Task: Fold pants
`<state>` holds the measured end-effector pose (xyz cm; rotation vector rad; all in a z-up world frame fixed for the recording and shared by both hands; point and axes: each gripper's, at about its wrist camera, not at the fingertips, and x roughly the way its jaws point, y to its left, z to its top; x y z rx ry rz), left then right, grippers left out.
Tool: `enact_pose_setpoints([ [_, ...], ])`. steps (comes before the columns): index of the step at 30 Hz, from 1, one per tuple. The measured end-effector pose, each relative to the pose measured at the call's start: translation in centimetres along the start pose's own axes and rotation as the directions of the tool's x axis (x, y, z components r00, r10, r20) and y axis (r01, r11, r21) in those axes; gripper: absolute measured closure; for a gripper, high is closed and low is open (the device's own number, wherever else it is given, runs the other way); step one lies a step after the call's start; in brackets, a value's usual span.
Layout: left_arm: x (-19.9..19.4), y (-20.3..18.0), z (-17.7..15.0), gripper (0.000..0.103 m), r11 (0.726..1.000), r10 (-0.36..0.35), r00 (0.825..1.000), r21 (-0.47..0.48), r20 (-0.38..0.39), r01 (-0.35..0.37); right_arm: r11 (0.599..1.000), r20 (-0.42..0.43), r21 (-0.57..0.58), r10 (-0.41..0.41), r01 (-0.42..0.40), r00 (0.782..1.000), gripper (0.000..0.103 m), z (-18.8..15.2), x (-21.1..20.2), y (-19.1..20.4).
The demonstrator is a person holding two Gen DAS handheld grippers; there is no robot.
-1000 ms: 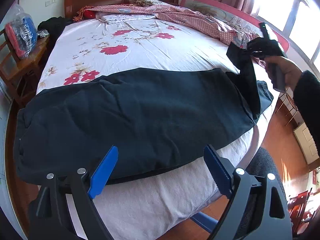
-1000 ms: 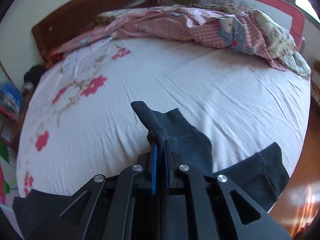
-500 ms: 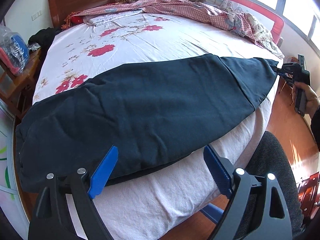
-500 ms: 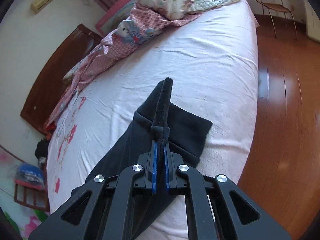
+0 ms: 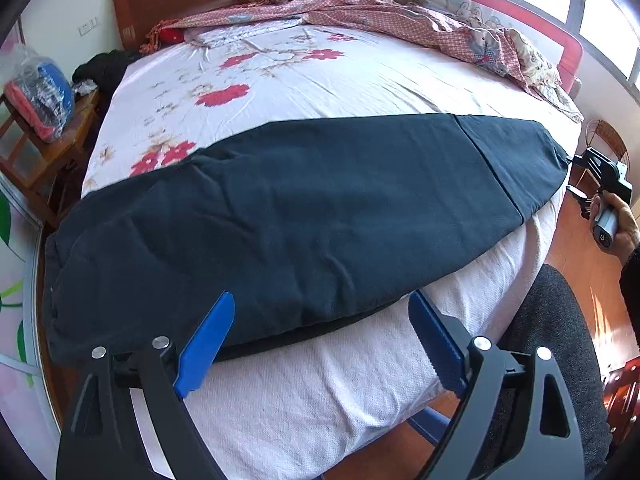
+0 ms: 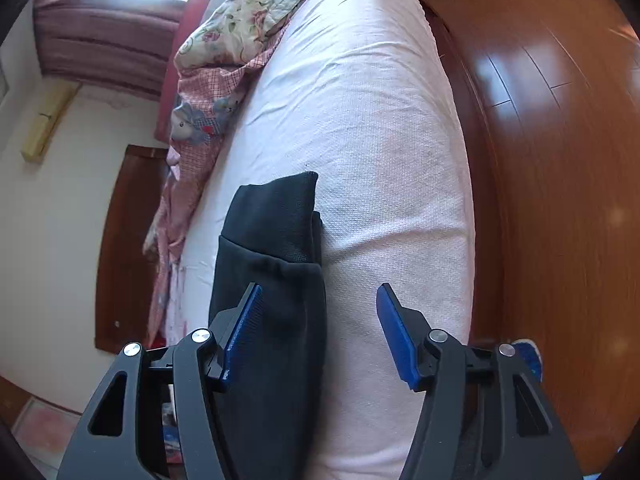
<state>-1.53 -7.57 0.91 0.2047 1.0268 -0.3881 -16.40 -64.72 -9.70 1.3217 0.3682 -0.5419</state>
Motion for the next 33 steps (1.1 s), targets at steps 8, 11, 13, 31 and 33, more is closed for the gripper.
enact_pose_setpoints([
  [8, 0.7, 0.8, -1.1, 0.013, 1.0, 0.015, 0.999, -0.003, -0.036, -0.015, 0.997, -0.069, -0.065, 0.028, -0.032, 0.997, 0.036, -0.3, 2.8, 2.5],
  [11, -0.4, 3.1, 0.0, 0.013, 0.992, 0.111, 0.992, 0.061, 0.052, -0.114, 0.998, -0.083, -0.055, 0.012, -0.017, 0.996, 0.036, 0.2, 3.0, 2.8],
  [13, -1.1, 5.9, 1.2, 0.013, 0.981, 0.167, 0.979, 0.085, 0.114, -0.177, 0.997, -0.092, -0.079, -0.01, 0.003, 0.996, 0.036, 0.3, 3.3, 3.2],
  [31, 11.2, 17.4, 13.5, 0.039, 0.915, -0.194, 0.959, 0.315, -0.208, 0.253, 0.97, -0.139, -0.207, -0.159, 0.129, 0.977, 0.036, 0.5, 4.7, 5.4],
  [33, 12.9, 17.4, 12.9, 0.044, 0.911, -0.201, 0.936, 0.295, -0.29, 0.287, 0.969, -0.138, -0.204, -0.167, 0.137, 0.976, 0.036, 0.5, 4.8, 5.6],
])
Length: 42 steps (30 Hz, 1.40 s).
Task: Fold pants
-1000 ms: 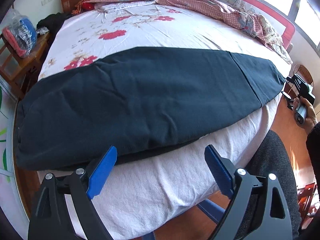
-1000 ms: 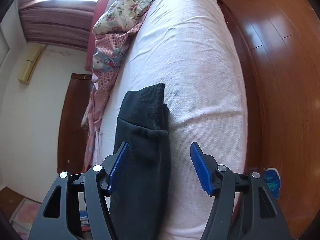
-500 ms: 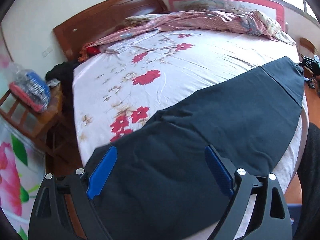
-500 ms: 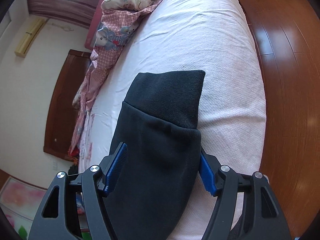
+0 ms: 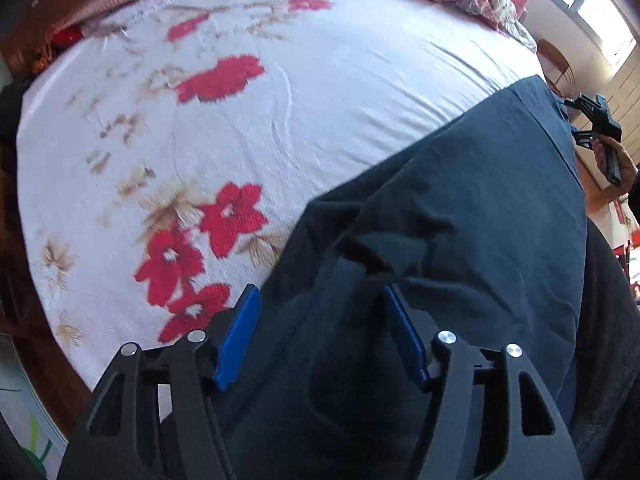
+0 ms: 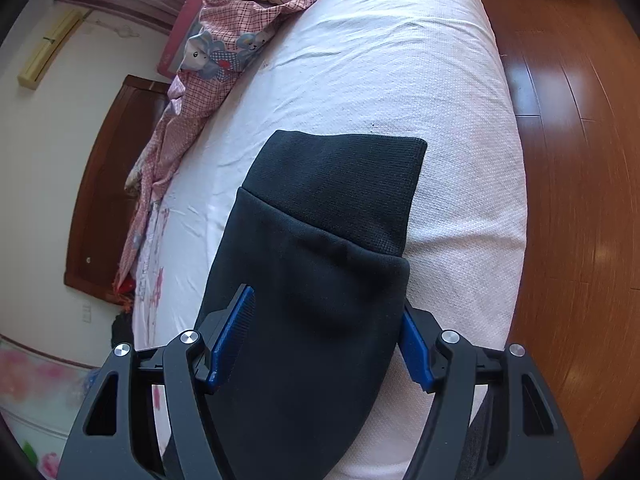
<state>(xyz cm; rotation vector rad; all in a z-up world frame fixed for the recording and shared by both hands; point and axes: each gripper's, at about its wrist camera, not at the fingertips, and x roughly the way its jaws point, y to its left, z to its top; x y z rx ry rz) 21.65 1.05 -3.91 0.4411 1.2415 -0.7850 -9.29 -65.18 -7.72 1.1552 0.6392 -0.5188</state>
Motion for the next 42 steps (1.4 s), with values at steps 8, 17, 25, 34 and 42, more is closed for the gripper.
enact_pose_setpoints([
  [8, -0.2, 1.6, -0.4, 0.097, 0.995, 0.02, 1.0, -0.093, 0.009, -0.019, 1.0, -0.005, -0.009, -0.005, 0.005, 1.0, 0.036, 0.0, -0.1, -0.1],
  [17, -4.3, 0.8, 1.0, 0.098, 0.963, 0.269, 0.953, -0.066, 0.137, -0.262, 1.0, -0.001, 0.007, 0.018, -0.018, 1.0, 0.036, 0.0, -0.3, -0.3],
  [25, 1.9, 1.1, 0.7, 0.095, 0.932, 0.361, 0.932, 0.032, 0.016, -0.361, 0.999, -0.001, -0.032, 0.021, -0.022, 1.0, 0.021, -0.2, -0.2, 0.1],
  [34, -8.0, 2.0, -3.7, 0.036, 0.935, 0.35, 0.936, -0.08, 0.032, -0.346, 0.998, -0.023, -0.028, 0.049, -0.049, 0.999, 0.021, 0.4, 0.0, 0.1],
  [42, -11.0, -3.8, -16.1, 0.032, 0.807, -0.048, 0.983, -0.574, 0.175, 0.141, 0.998, -0.024, -0.061, 0.013, -0.014, 1.0, 0.019, 0.3, 0.3, 0.9],
])
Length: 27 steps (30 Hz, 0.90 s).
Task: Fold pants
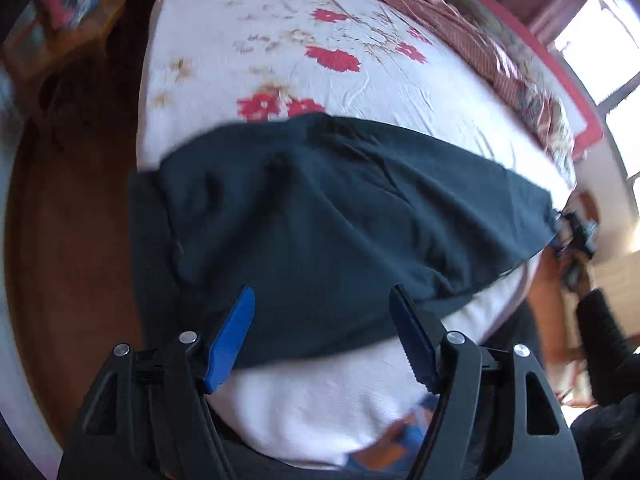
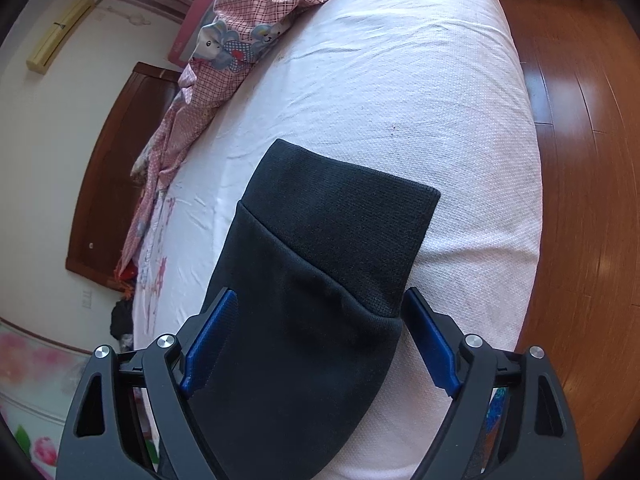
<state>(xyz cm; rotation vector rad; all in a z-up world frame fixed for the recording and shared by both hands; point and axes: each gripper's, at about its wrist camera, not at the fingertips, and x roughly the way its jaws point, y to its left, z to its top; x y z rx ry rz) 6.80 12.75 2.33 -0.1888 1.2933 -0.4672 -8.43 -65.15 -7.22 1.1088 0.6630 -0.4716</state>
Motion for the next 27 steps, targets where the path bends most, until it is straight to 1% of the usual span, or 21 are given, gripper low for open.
enact_pose_setpoints([
  [1, 0.1, 0.1, -1.6, 0.032, 0.997, -0.055, 0.998, -0.056, 0.009, 0.055, 1.0, -0.001, 0.0, -0.001, 0.001, 1.0, 0.019, 0.0, 0.0, 0.0],
  [2, 0.2, 0.3, -3.0, 0.032, 0.99, -0.085, 0.995, -0.113, 0.043, 0.089, 1.0, -0.002, 0.0, 0.0, 0.0, 1.0, 0.019, 0.0, 0.0, 0.0],
  [4, 0.9, 1.5, -5.0, 0.032, 0.968, -0.115, 0.99, -0.216, 0.087, 0.131, 1.0, 0.0, -0.004, -0.003, 0.003, 1.0, 0.019, 0.0, 0.0, 0.0],
  [7, 2.5, 3.1, -6.1, 0.033, 0.944, -0.094, 0.988, -0.306, 0.12, 0.127, 1.0, 0.003, -0.023, -0.013, 0.013, 1.0, 0.019, -0.2, 0.0, 0.1],
  [8, 3.0, 3.8, -6.2, 0.033, 0.933, -0.071, 0.989, -0.342, 0.133, 0.113, 1.0, 0.005, -0.024, -0.014, 0.014, 1.0, 0.019, -0.2, 0.0, 0.1],
  [10, 3.3, 4.8, -6.3, 0.034, 0.908, -0.093, 0.978, -0.387, 0.186, 0.16, 0.999, 0.004, -0.034, -0.015, 0.015, 1.0, 0.019, -0.3, 0.0, 0.1],
  [11, 3.2, 5.3, -6.2, 0.034, 0.896, -0.064, 0.975, -0.418, 0.211, 0.15, 0.999, 0.004, -0.032, -0.013, 0.013, 1.0, 0.019, -0.3, 0.0, 0.1],
  [12, 3.1, 5.5, -6.2, 0.034, 0.89, -0.056, 0.97, -0.429, 0.237, 0.156, 0.999, 0.002, -0.032, -0.013, 0.013, 1.0, 0.019, -0.2, 0.0, 0.1],
  [13, 3.0, 5.7, -5.9, 0.034, 0.892, -0.065, 0.962, -0.416, 0.265, 0.175, 0.999, 0.003, -0.032, -0.012, 0.012, 1.0, 0.019, -0.2, 0.0, 0.0],
  [14, 3.1, 5.7, -5.7, 0.037, 0.899, -0.036, 0.962, -0.411, 0.272, 0.149, 0.999, 0.004, -0.034, -0.013, 0.013, 1.0, 0.019, -0.2, 0.0, 0.1],
  [15, 3.5, 5.9, -5.4, 0.044, 0.896, -0.005, 0.964, -0.427, 0.265, 0.122, 0.999, 0.007, -0.036, -0.013, 0.014, 1.0, 0.019, -0.2, 0.0, 0.1],
  [16, 3.8, 6.1, -5.2, 0.055, 0.89, 0.003, 0.963, -0.44, 0.27, 0.121, 0.999, 0.008, -0.039, -0.016, 0.017, 1.0, 0.019, -0.2, 0.0, 0.2],
  [17, 3.8, 6.3, -5.0, 0.076, 0.886, 0.033, 0.959, -0.452, 0.283, 0.103, 0.999, 0.008, -0.046, -0.019, 0.02, 1.0, 0.019, -0.2, 0.0, 0.2],
  [18, 3.9, 6.7, -4.9, 0.085, 0.872, 0.052, 0.955, -0.479, 0.292, 0.099, 0.998, 0.006, -0.052, -0.021, 0.022, 1.0, 0.019, -0.3, 0.0, 0.2],
  [19, 3.8, 7.1, -5.0, 0.092, 0.851, 0.038, 0.947, -0.507, 0.318, 0.136, 0.999, 0.005, -0.05, -0.023, 0.023, 1.0, 0.019, -0.2, 0.0, 0.3],
  [20, 3.5, 7.3, -5.2, 0.096, 0.84, 0.038, 0.939, -0.519, 0.342, 0.155, 0.999, 0.003, -0.046, -0.024, 0.024, 1.0, 0.019, -0.1, 0.0, 0.2],
  [22, 2.9, 7.4, -4.8, 0.098, 0.852, 0.081, 0.934, -0.51, 0.349, 0.116, 0.999, -0.002, -0.038, -0.027, 0.027, 1.0, 0.019, 0.0, 0.1, 0.2],
  [23, 2.9, 7.4, -4.6, 0.098, 0.867, 0.068, 0.936, -0.485, 0.345, 0.116, 0.999, -0.004, -0.034, -0.029, 0.028, 1.0, 0.019, 0.0, 0.1, 0.2],
  [25, 3.7, 6.8, -3.8, 0.097, 0.912, 0.104, 0.957, -0.409, 0.272, 0.018, 0.998, -0.009, -0.052, -0.039, 0.038, 0.999, 0.019, 0.0, 0.2, 0.4],
  [26, 4.8, 6.3, -3.6, 0.097, 0.925, 0.148, 0.965, -0.376, 0.217, -0.057, 0.997, -0.008, -0.063, -0.044, 0.043, 0.999, 0.019, -0.1, 0.2, 0.5],
  [27, 5.4, 6.6, -3.5, 0.097, 0.929, 0.146, 0.969, -0.364, 0.201, -0.064, 0.997, -0.003, -0.062, -0.044, 0.043, 0.999, 0.019, -0.1, 0.2, 0.5],
])
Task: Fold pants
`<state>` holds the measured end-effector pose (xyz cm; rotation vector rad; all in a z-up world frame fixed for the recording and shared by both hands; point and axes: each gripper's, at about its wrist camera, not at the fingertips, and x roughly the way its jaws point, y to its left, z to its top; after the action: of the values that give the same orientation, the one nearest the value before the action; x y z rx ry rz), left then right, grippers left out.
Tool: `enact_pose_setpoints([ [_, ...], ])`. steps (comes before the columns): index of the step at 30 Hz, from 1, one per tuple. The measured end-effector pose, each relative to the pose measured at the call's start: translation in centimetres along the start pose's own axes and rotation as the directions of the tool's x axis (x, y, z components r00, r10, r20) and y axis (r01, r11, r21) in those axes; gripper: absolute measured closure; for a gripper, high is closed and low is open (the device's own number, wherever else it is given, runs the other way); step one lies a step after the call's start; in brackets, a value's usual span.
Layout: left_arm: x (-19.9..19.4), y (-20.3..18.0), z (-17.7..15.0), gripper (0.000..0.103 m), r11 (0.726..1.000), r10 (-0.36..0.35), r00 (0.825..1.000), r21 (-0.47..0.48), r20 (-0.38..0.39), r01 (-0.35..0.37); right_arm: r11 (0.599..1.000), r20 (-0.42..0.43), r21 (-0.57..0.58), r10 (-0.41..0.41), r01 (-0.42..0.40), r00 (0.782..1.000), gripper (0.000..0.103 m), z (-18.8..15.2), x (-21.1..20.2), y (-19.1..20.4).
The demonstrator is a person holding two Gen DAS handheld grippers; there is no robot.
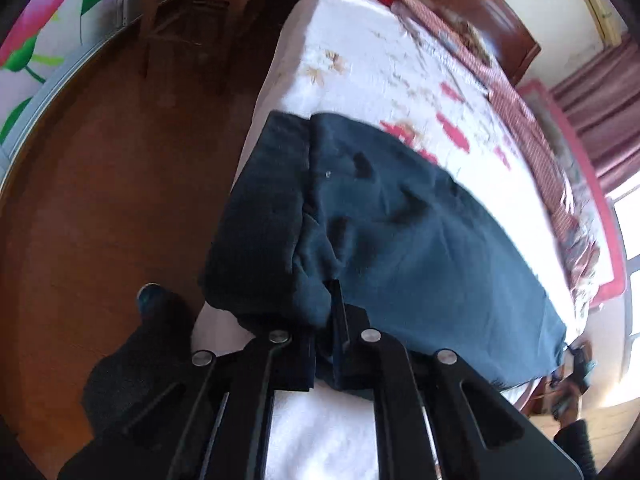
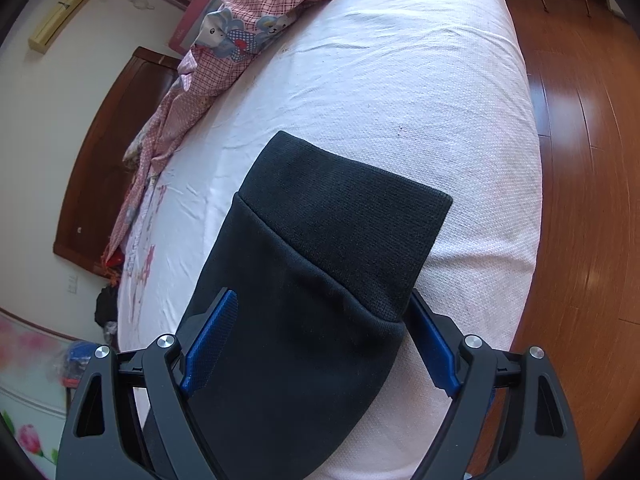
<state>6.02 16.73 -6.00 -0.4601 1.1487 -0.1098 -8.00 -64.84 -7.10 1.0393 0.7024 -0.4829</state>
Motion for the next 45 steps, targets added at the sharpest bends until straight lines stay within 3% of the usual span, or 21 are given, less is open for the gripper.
enact_pose_setpoints([
  [3, 0.6, 0.8, 0.2, 0.097, 0.998, -0.03, 1.0, -0.054, 0.009, 0.03, 0.999, 0.003, 0.033, 0.018, -0.018, 1.0, 0.019, 0.0, -0.1, -0.3],
  [5, 0.5, -0.1, -0.2, 0.096, 1.0, 0.0, 1.0, -0.016, 0.006, 0.0, 0.994, -0.004, 0.095, 0.063, -0.062, 0.998, 0.019, 0.2, -0.4, -1.1],
  [7, 0.6, -0.9, 0.0, 0.092, 0.998, 0.03, 0.999, 0.051, -0.029, -0.029, 0.965, 0.0, 0.2, 0.171, -0.167, 0.985, 0.019, 0.3, -0.6, -2.4],
  [9, 0.0, -0.5, 0.3, 0.088, 0.999, -0.01, 0.997, 0.046, -0.079, 0.013, 0.928, 0.028, 0.27, 0.26, -0.258, 0.965, 0.019, 0.2, -1.1, -3.5],
  [12, -1.1, -1.3, 0.7, 0.082, 0.998, -0.023, 0.995, 0.059, -0.097, 0.029, 0.896, 0.048, 0.319, 0.311, -0.31, 0.949, 0.019, 0.1, -1.4, -4.5],
  [14, -1.8, -2.5, 0.0, 0.067, 0.99, 0.057, 0.994, 0.133, -0.089, -0.045, 0.9, 0.049, 0.314, 0.303, -0.302, 0.952, 0.019, -0.1, -1.5, -4.6],
  [16, -3.0, -4.1, -1.2, 0.048, 0.954, 0.168, 0.985, 0.258, -0.033, -0.154, 0.901, 0.044, 0.317, 0.298, -0.296, 0.954, 0.019, -0.3, -1.5, -4.6],
  [17, -3.4, -4.9, -1.7, 0.035, 0.918, 0.253, 0.967, 0.309, 0.028, -0.25, 0.901, 0.04, 0.317, 0.299, -0.296, 0.953, 0.019, -0.3, -1.4, -4.7],
  [18, -4.0, -6.3, -2.5, 0.032, 0.85, 0.354, 0.927, 0.37, 0.123, -0.374, 0.909, 0.028, 0.32, 0.274, -0.269, 0.961, 0.019, -0.5, -1.4, -4.7],
  [20, -5.2, -8.2, -3.9, 0.028, 0.752, 0.43, 0.867, 0.432, 0.251, -0.498, 0.91, 0.033, 0.309, 0.279, -0.275, 0.96, 0.019, -0.9, -1.7, -4.8],
  [21, -5.9, -9.2, -4.7, 0.026, 0.703, 0.466, 0.823, 0.43, 0.324, -0.567, 0.91, 0.035, 0.298, 0.289, -0.286, 0.957, 0.019, -1.1, -1.8, -4.7],
  [22, -6.6, -10.3, -5.3, 0.023, 0.683, 0.463, 0.804, 0.429, 0.372, -0.591, 0.918, 0.032, 0.288, 0.275, -0.272, 0.961, 0.019, -1.2, -1.7, -4.6],
  [24, -7.7, -12.1, -5.8, 0.02, 0.718, 0.389, 0.835, 0.44, 0.391, -0.54, 0.919, 0.015, 0.252, 0.308, -0.302, 0.951, 0.019, -1.2, -1.1, -3.9],
  [25, -8.1, -13.0, -6.0, 0.017, 0.744, 0.347, 0.854, 0.442, 0.387, -0.502, 0.935, 0.006, 0.23, 0.277, -0.271, 0.961, 0.02, -1.2, -0.9, -3.5],
  [28, -8.9, -15.3, -6.5, 0.017, 0.795, 0.236, 0.903, 0.462, 0.359, -0.392, 0.946, 0.006, 0.193, 0.265, -0.261, 0.964, 0.066, -1.1, -0.6, -2.7],
  [29, -8.8, -15.9, -6.8, 0.015, 0.809, 0.203, 0.917, 0.47, 0.342, -0.354, 0.949, -0.001, 0.188, 0.258, -0.253, 0.966, 0.09, -1.1, -0.5, -2.5],
  [30, -8.6, -16.8, -7.0, 0.015, 0.819, 0.167, 0.932, 0.482, 0.32, -0.313, 0.947, 0.004, 0.19, 0.263, -0.259, 0.965, 0.095, -1.1, -0.7, -2.5],
  [34, -7.9, -20.2, -8.9, 0.015, 0.822, 0.073, 0.955, 0.525, 0.286, -0.22, 0.982, 0.0, 0.097, 0.166, -0.165, 0.986, 0.096, -0.9, -1.4, -0.8],
  [38, -7.8, -21.8, -11.1, 0.015, 0.821, 0.025, 0.966, 0.546, 0.257, -0.166, 0.987, 0.036, -0.157, 0.03, -0.024, 0.999, 0.096, -1.2, -3.2, 4.8],
  [41, -8.7, -21.7, -11.9, 0.015, 0.821, 0.019, 0.959, 0.543, 0.284, -0.177, 0.926, 0.079, -0.374, -0.03, 0.058, 0.996, 0.096, -2.4, -4.5, 10.5],
  [45, -10.0, -20.1, -12.3, 0.012, 0.846, 0.027, 0.944, 0.496, 0.328, -0.197, 0.781, 0.131, -0.612, -0.059, 0.127, 0.99, 0.096, -5.8, -5.7, 17.7],
])
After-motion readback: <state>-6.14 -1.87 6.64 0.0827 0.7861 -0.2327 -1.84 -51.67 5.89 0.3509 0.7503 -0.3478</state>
